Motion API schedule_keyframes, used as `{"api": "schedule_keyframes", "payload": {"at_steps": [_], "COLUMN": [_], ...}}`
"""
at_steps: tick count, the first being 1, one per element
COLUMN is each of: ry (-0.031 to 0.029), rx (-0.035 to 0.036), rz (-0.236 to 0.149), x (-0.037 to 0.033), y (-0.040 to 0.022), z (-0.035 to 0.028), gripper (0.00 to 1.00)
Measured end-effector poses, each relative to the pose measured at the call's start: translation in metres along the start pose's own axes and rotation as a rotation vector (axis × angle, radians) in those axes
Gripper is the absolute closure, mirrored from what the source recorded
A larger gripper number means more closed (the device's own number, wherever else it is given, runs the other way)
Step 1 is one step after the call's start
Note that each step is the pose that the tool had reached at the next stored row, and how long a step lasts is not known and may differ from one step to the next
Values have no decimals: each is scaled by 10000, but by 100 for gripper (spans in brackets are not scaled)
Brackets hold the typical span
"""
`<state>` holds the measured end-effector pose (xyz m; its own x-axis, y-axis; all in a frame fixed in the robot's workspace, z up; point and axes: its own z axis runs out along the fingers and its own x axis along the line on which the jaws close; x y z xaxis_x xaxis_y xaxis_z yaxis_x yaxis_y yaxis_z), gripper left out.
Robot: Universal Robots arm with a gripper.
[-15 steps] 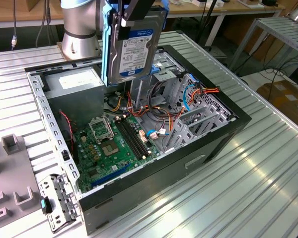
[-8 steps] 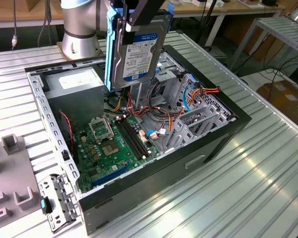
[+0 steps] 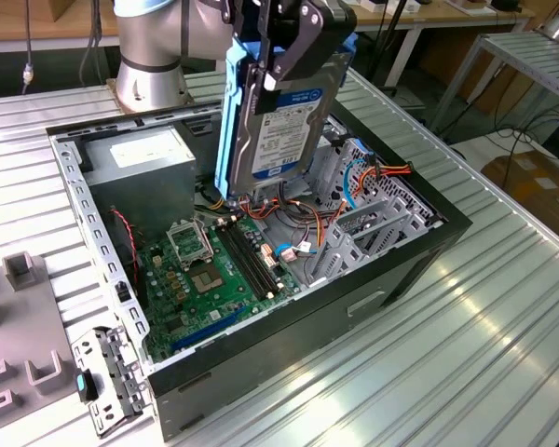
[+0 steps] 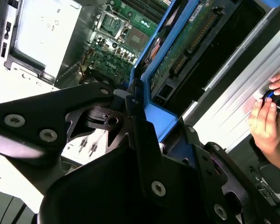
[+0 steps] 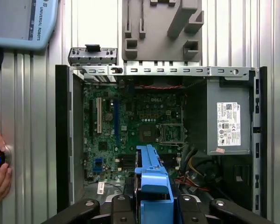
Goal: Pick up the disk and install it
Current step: 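Insert the disk into the insertion slot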
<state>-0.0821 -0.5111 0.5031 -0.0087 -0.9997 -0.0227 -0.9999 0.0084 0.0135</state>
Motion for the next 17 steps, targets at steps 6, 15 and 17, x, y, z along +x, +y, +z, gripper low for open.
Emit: {"api": "schedule_keyframes", "payload": {"at_steps": [6, 15, 17], "ry": [0, 3, 4], "rx": [0, 0, 0], "rz": [0, 2, 2], "x": [14, 12, 12], "y": [-188, -542, -548], "z": [7, 11, 11], "gripper": [63, 63, 63]}}
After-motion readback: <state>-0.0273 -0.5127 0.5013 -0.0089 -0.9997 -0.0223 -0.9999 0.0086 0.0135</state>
